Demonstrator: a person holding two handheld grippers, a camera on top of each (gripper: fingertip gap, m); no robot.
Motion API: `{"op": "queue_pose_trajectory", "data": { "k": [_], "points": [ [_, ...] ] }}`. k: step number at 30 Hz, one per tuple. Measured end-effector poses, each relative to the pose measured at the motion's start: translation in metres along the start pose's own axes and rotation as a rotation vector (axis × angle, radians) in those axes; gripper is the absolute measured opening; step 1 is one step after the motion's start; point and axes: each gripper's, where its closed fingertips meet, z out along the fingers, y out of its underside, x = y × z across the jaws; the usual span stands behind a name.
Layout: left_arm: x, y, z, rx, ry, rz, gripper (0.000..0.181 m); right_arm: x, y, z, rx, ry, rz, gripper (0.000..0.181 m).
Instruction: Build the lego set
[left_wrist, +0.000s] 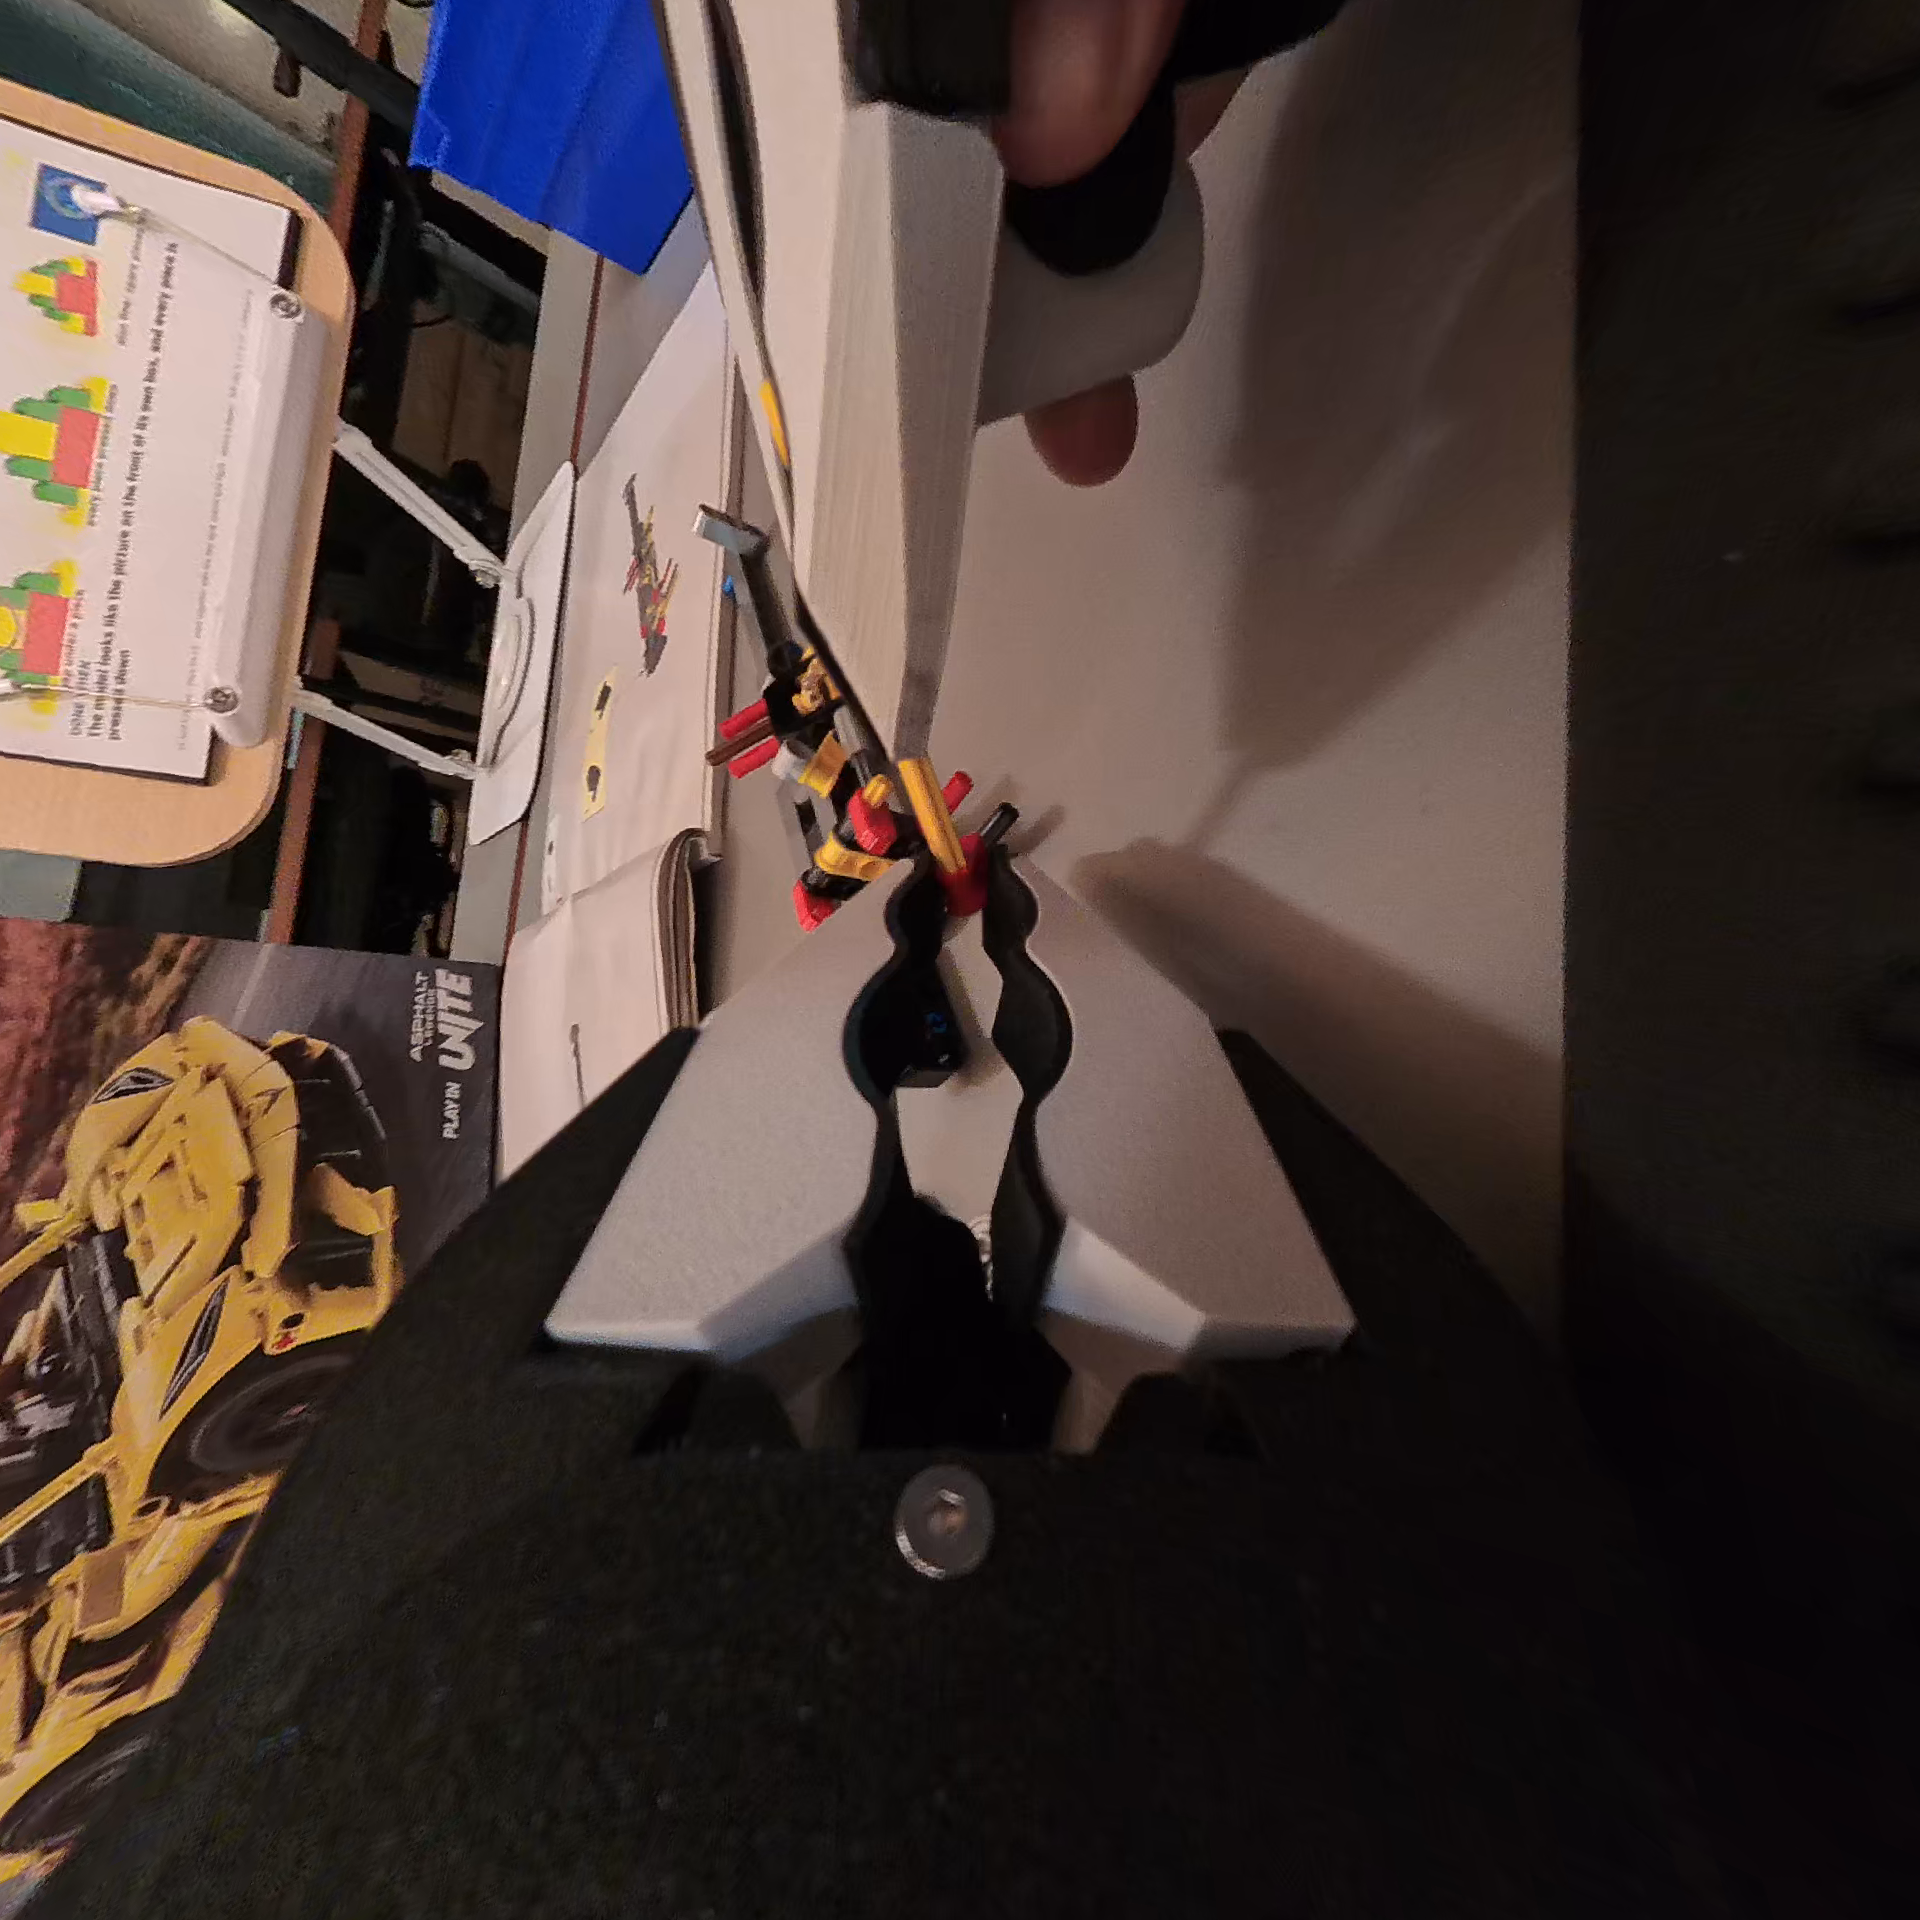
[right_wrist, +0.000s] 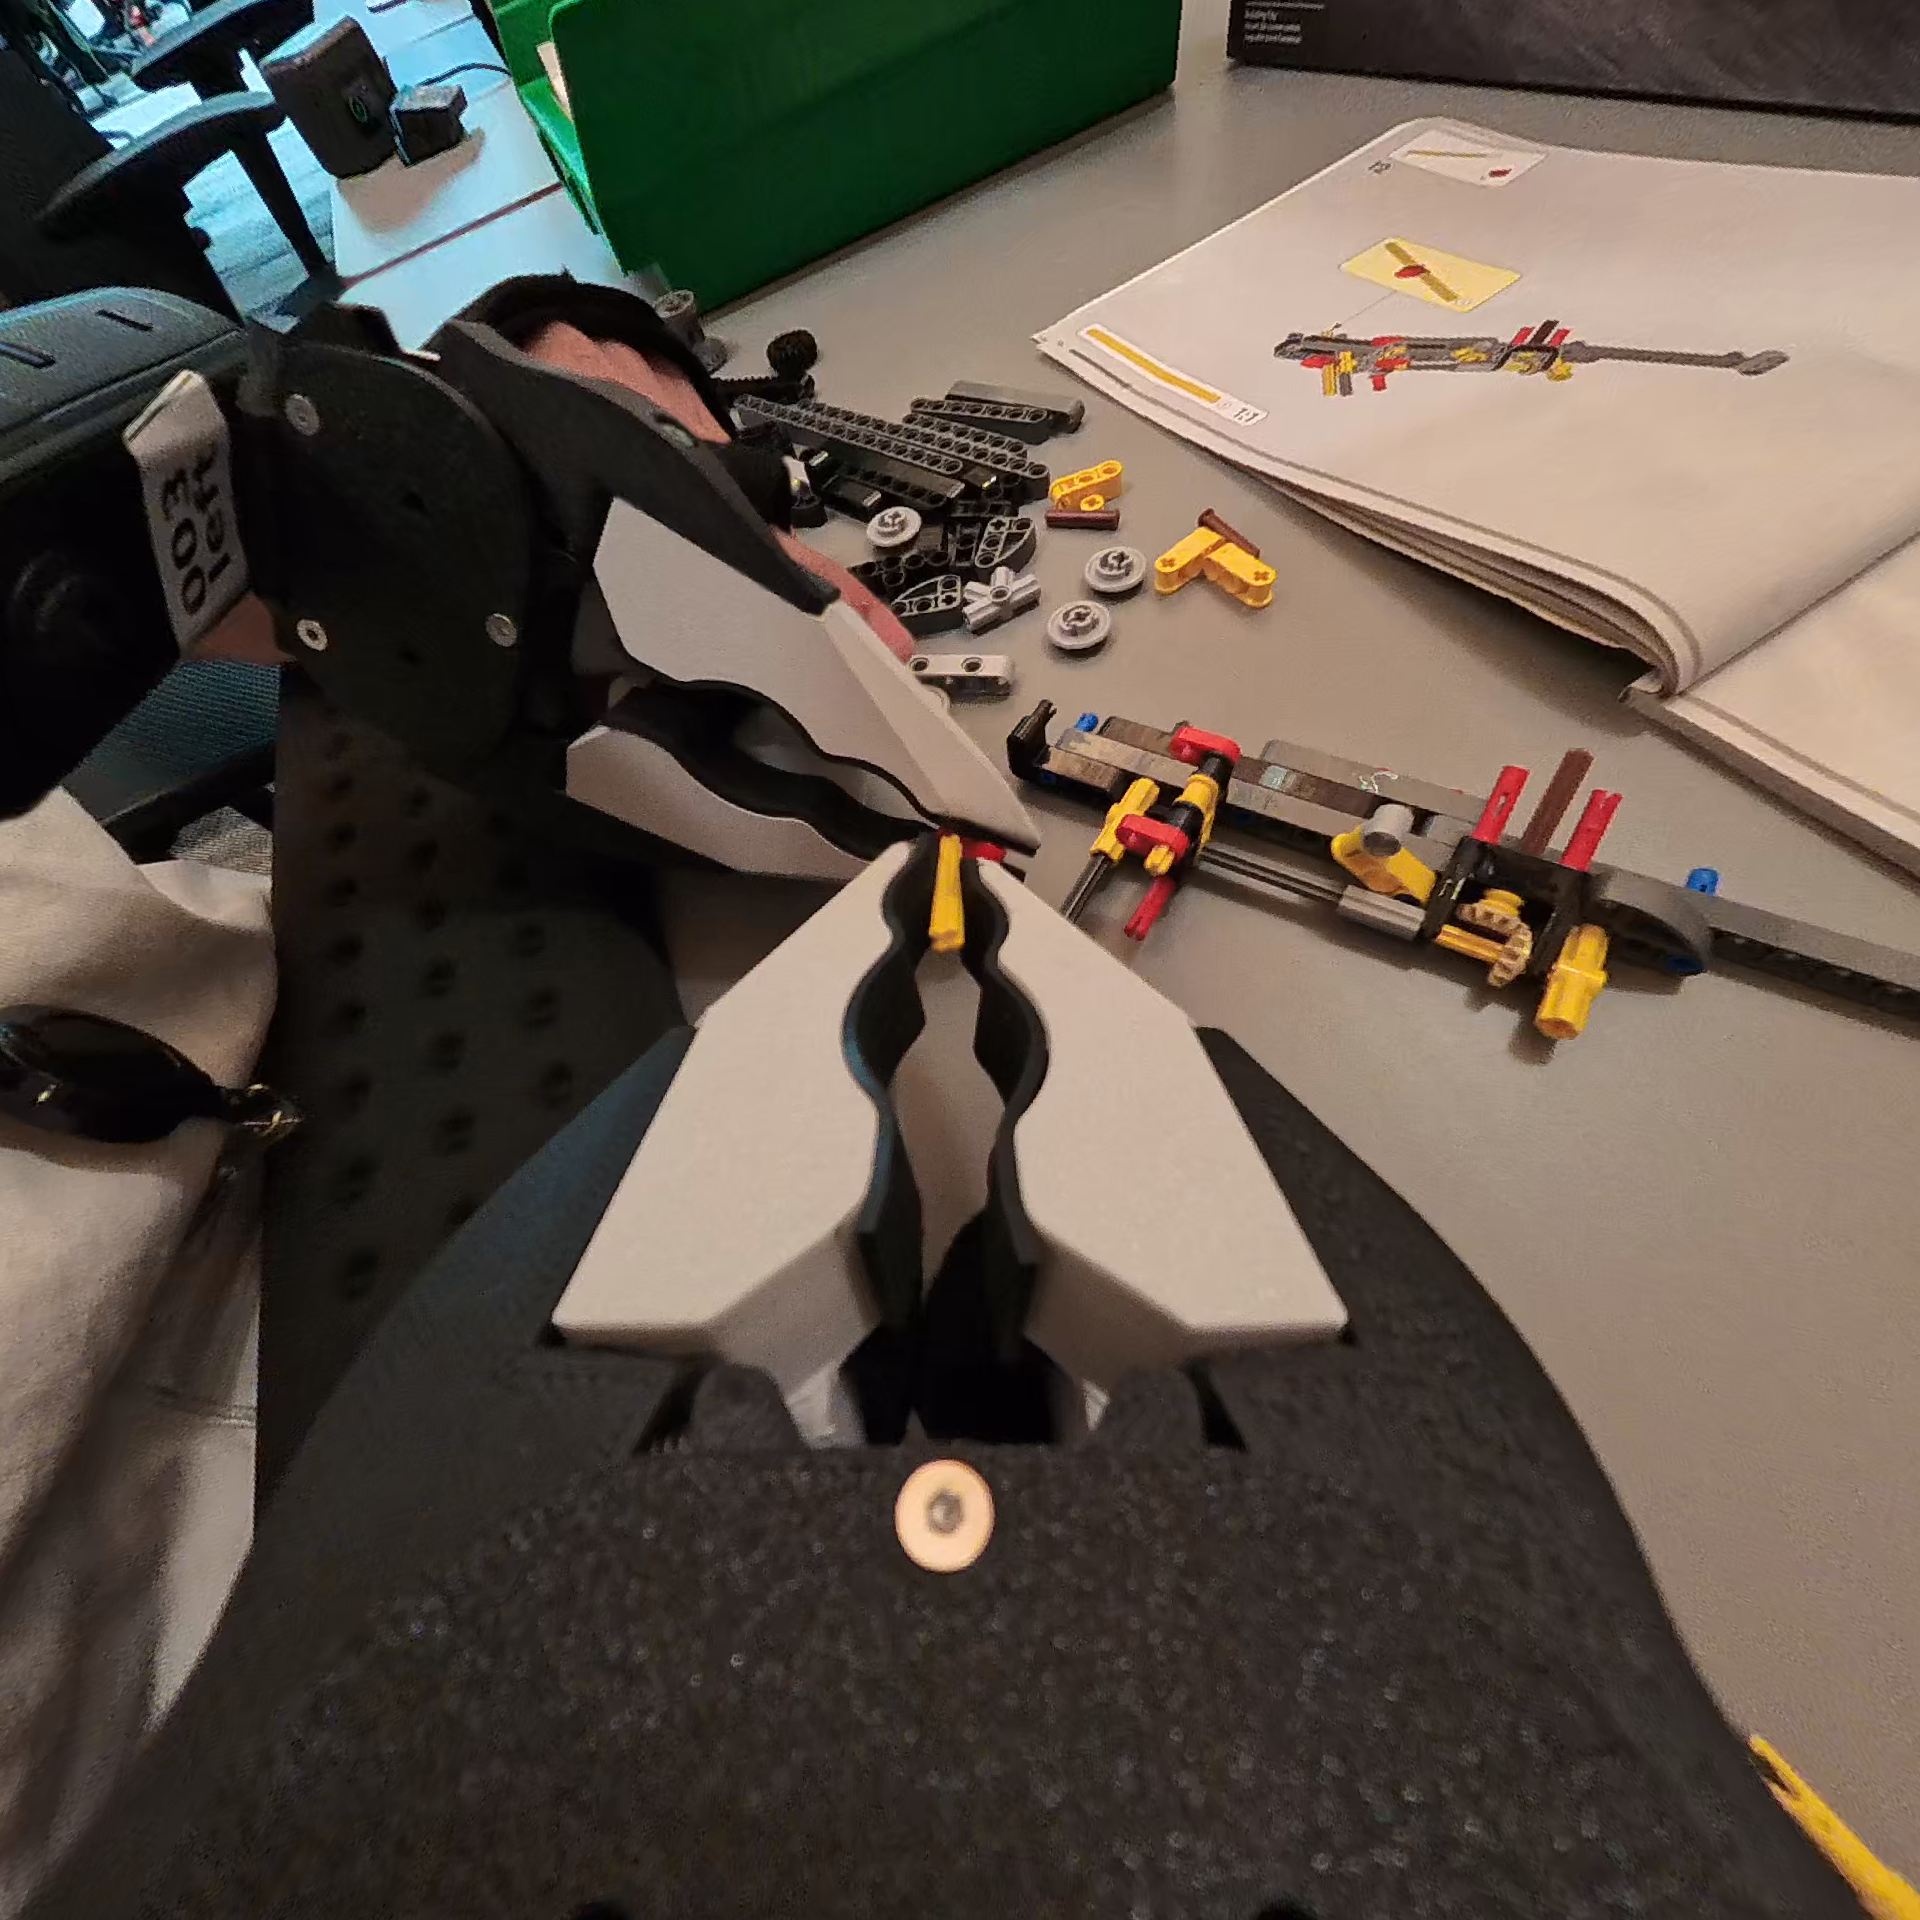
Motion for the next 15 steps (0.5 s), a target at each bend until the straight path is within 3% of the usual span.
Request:
{"op": "queue_pose_trajectory", "data": {
  "k": [6, 10, 15],
  "points": [
    [-0.003, -0.006, -0.001, 0.038, -0.013, -0.017, 0.006, 0.002, -0.008, -0.003, 0.053, -0.04, 0.079, 0.003],
    [-0.023, -0.024, -0.01, 0.203, 0.018, -0.272, 0.012, 0.012, -0.039, -0.019, 0.254, -0.202, 0.366, 0.003],
    [-0.056, -0.03, -0.033, 0.396, 0.055, -0.582, 0.026, 0.022, -0.081, -0.035, 0.532, -0.517, 0.68, 0.003]
  ]
}}
